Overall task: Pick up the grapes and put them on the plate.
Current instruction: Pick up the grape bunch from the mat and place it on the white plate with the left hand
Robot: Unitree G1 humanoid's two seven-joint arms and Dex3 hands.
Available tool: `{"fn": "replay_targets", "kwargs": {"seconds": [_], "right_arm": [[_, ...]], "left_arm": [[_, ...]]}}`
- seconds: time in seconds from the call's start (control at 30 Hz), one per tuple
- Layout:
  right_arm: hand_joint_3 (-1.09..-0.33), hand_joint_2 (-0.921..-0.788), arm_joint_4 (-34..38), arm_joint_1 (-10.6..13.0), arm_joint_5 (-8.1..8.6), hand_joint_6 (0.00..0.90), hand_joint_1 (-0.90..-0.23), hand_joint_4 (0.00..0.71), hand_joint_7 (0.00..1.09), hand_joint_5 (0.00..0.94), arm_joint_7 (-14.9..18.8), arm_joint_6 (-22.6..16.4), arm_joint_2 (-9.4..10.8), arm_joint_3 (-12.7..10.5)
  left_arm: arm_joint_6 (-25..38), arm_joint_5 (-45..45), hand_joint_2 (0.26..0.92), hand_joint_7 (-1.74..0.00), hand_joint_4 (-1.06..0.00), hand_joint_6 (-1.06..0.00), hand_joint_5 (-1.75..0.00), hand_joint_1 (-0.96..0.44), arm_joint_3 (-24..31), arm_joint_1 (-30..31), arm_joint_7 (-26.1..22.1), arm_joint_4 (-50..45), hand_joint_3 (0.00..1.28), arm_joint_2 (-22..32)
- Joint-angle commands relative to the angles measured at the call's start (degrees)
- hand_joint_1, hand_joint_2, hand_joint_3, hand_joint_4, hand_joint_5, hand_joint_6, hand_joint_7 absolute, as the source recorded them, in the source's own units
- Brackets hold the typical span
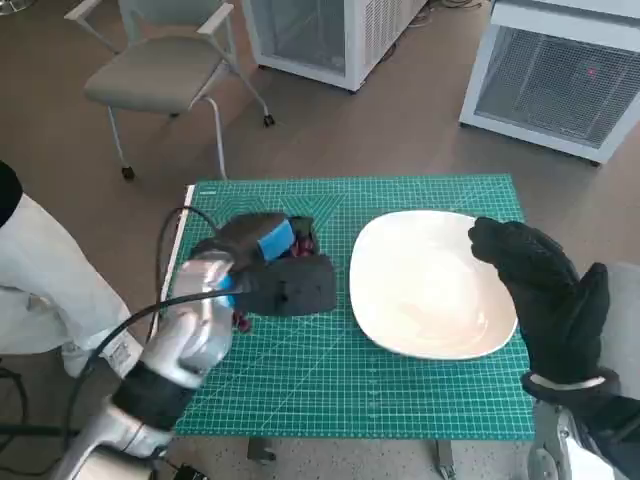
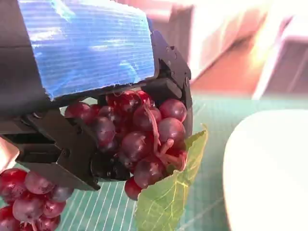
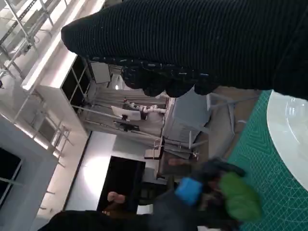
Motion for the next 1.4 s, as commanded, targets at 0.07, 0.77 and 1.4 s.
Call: {"fn": "replay_targets", "kwargs": {"seconds": [0.07, 0.77, 1.4], "right_arm": [[-0.633, -0.921, 0.91, 0.24, -0.21, 0.14, -0.443, 0.392, 1.0, 0.714, 0.01, 0.32, -0.27, 0.0], [-0.633, -0.921, 0.06, 0.74, -0.28, 0.141, -0.443, 0.394, 1.0, 0.711, -0.34, 0.34, -0.1, 0.14], [-0.631, -0.921, -2.05, 1.8, 0.23, 0.142, -0.444, 0.396, 1.0, 0.709, -0.71, 1.43, -0.48, -0.81]], "left_arm": [[0.52, 0.32, 0.796, -0.87, -0.7, -0.77, -1.33, 0.0, 1.4, 1.25, -0.85, -3.8, 0.25, 1.37], [-2.27, -0.19, 0.727, -0.88, -0.64, -0.76, -1.44, 0.0, 3.86, 1.73, -0.95, -12.76, 0.41, 0.07], [-2.57, 0.55, 0.787, -0.88, -0.67, -0.75, -1.37, 0.0, -0.97, -8.25, -2.04, -4.02, 0.28, -8.11]]}}
